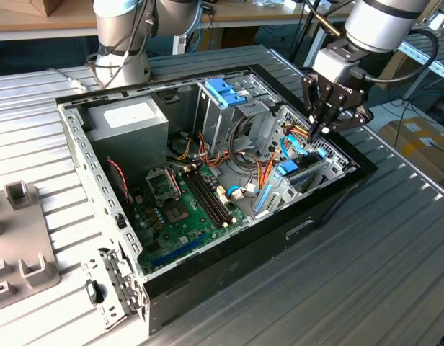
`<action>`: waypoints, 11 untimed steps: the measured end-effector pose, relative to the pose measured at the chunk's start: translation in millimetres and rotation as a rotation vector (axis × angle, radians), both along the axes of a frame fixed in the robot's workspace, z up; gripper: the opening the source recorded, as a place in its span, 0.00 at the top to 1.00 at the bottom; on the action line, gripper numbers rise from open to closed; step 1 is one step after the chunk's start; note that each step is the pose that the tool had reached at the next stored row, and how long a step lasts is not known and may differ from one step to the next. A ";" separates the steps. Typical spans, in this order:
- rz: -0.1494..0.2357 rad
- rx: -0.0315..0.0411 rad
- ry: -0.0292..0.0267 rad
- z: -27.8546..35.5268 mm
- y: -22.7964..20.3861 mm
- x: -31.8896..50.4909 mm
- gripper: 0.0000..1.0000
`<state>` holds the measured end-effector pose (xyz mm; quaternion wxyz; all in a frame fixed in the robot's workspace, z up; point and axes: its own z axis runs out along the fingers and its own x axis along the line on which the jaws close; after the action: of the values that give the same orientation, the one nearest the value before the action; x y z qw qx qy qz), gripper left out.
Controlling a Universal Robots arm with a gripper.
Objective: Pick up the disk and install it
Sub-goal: 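Insert the second disk wire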
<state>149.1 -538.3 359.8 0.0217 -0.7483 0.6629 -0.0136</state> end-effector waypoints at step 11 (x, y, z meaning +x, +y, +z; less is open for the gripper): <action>-0.002 0.0140 0.0000 -1.1 -3.3 -7.3 0.83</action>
<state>141.7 -541.7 358.8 0.0269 -0.7475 0.6637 -0.0090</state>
